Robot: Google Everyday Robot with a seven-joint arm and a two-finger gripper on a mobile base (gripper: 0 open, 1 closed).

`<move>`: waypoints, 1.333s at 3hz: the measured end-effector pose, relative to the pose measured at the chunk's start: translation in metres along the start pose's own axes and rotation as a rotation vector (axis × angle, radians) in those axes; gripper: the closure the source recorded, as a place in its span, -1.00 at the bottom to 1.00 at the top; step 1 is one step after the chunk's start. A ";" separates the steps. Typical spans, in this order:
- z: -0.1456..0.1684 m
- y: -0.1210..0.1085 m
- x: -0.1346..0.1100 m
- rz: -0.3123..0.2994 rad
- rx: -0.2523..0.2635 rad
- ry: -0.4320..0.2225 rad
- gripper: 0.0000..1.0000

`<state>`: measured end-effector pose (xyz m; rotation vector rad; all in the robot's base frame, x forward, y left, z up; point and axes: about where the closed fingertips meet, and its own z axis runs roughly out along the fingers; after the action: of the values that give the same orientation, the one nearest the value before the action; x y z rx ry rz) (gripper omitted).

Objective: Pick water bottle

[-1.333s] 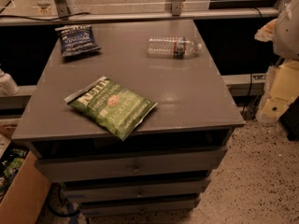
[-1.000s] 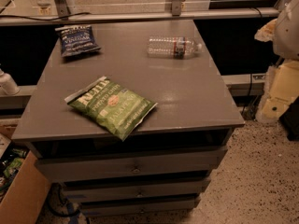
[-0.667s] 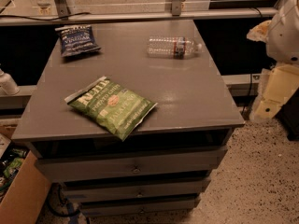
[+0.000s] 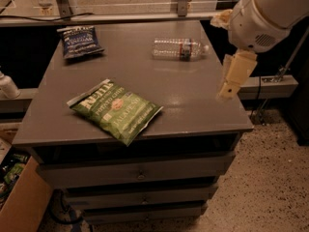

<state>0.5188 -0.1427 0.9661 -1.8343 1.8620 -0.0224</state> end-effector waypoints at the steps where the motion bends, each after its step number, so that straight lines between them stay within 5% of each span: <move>1: 0.029 -0.038 -0.026 -0.048 0.004 -0.056 -1.00; 2: 0.057 -0.079 -0.050 -0.075 0.014 -0.100 -1.00; 4: 0.066 -0.098 -0.042 -0.065 0.075 -0.089 -1.00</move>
Offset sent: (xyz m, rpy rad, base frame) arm 0.1483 0.0853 -0.0078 0.0965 -0.0674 0.1252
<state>0.6321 -0.0887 0.9594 -1.8145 1.7181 -0.0321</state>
